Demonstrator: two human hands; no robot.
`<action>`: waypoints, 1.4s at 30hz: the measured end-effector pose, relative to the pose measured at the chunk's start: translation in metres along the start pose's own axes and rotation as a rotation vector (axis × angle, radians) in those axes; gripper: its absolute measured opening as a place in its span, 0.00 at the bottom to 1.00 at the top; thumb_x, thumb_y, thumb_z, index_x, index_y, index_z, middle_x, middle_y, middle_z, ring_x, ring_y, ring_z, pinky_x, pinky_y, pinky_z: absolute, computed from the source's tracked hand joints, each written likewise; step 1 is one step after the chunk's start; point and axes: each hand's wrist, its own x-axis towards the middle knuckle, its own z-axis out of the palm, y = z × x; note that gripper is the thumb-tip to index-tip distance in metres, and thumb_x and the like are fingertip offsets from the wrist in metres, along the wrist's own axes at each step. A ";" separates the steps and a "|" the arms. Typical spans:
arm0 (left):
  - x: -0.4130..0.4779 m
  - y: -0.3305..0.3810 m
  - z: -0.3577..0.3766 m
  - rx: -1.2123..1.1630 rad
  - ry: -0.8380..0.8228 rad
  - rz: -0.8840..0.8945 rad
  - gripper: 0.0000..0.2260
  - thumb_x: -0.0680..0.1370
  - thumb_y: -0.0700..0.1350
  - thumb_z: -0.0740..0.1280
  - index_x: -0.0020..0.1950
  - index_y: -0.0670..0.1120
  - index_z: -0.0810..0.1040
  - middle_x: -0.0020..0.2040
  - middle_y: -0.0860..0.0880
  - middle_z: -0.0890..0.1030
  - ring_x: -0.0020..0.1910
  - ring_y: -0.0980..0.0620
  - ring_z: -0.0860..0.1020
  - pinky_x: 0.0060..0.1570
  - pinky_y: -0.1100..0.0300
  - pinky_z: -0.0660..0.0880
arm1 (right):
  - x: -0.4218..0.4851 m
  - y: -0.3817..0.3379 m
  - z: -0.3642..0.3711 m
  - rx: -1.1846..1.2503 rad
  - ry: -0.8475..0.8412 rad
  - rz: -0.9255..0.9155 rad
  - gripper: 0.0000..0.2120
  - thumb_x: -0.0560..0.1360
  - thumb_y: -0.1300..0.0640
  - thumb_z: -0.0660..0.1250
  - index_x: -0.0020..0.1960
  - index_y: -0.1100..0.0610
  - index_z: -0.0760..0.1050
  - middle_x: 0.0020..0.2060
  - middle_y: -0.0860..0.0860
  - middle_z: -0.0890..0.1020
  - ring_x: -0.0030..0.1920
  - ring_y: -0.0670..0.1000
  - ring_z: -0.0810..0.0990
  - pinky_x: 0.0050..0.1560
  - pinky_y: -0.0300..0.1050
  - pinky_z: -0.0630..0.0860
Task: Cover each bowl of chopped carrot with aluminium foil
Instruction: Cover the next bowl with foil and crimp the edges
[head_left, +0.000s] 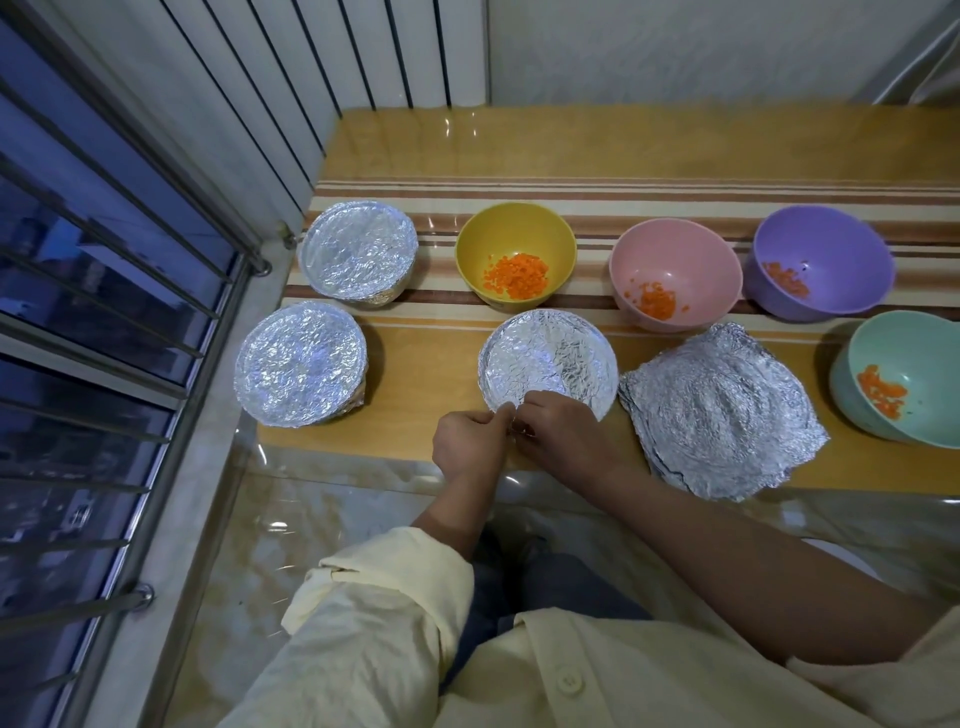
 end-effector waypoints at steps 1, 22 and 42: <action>0.000 -0.001 0.001 0.016 -0.007 0.007 0.15 0.73 0.54 0.71 0.35 0.43 0.85 0.33 0.43 0.83 0.37 0.42 0.83 0.42 0.55 0.79 | 0.000 0.000 0.000 0.008 0.003 -0.005 0.08 0.62 0.65 0.76 0.34 0.60 0.77 0.29 0.54 0.76 0.29 0.55 0.76 0.25 0.41 0.65; 0.005 0.021 -0.009 0.253 0.017 0.070 0.12 0.75 0.44 0.68 0.36 0.38 0.83 0.35 0.37 0.79 0.36 0.40 0.75 0.35 0.58 0.66 | 0.008 0.005 0.001 0.064 -0.006 0.018 0.07 0.65 0.61 0.76 0.36 0.60 0.78 0.32 0.54 0.76 0.34 0.56 0.77 0.28 0.44 0.69; -0.003 0.012 0.012 0.212 -0.070 0.026 0.18 0.82 0.47 0.60 0.47 0.35 0.83 0.45 0.37 0.84 0.49 0.37 0.81 0.47 0.52 0.74 | -0.004 0.011 -0.010 -0.040 -0.021 -0.123 0.08 0.64 0.65 0.73 0.32 0.61 0.74 0.29 0.54 0.74 0.29 0.56 0.75 0.23 0.45 0.69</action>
